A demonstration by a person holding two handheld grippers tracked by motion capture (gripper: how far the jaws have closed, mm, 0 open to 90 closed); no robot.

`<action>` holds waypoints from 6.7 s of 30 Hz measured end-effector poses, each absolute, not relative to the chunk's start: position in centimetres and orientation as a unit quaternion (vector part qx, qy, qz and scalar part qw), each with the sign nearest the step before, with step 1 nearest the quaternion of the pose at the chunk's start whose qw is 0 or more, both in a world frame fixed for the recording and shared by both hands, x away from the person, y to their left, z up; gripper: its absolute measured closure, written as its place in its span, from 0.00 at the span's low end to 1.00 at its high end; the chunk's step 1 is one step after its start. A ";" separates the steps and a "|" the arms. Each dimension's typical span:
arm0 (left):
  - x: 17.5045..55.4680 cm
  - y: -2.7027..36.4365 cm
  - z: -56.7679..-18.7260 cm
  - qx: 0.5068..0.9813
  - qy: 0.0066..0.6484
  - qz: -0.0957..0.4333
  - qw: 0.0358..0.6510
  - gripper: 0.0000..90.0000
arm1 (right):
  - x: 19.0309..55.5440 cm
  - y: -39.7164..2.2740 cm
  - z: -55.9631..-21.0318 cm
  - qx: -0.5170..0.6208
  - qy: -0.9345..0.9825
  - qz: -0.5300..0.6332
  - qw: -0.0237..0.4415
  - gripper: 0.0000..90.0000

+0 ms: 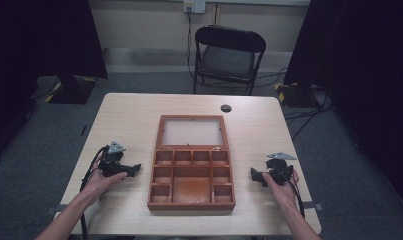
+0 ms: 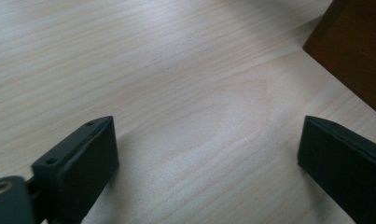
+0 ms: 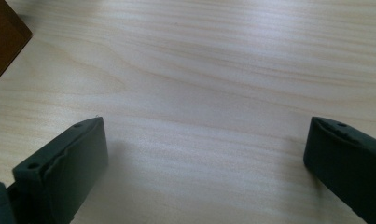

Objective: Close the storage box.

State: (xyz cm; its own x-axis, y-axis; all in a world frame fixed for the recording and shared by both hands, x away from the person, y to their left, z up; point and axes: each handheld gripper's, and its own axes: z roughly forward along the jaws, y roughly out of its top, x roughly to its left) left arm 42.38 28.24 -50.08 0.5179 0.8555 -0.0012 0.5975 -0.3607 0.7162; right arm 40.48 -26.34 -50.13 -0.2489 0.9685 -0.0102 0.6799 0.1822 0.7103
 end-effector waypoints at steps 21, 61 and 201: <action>42.1 28.5 -47.9 0.783 0.467 0.155 0.381 0.23 | 40.3 -26.0 -48.3 0.553 0.739 0.324 0.210 0.25; 45.6 24.9 -42.5 0.780 0.437 0.160 0.419 0.27 | 45.3 -19.7 -42.1 0.453 0.777 0.399 0.179 0.20; 50.0 20.8 -41.5 0.744 0.431 0.088 0.503 0.40 | 50.1 -17.8 -42.0 0.462 0.705 0.530 0.097 0.48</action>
State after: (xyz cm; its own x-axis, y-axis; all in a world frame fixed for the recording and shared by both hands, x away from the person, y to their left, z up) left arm 50.02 20.83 -41.46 0.6127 0.7297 -0.3035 0.5531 -0.1217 0.8242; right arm 50.09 -17.85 -42.03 -0.5541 0.7537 0.3534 0.5489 0.0116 0.8358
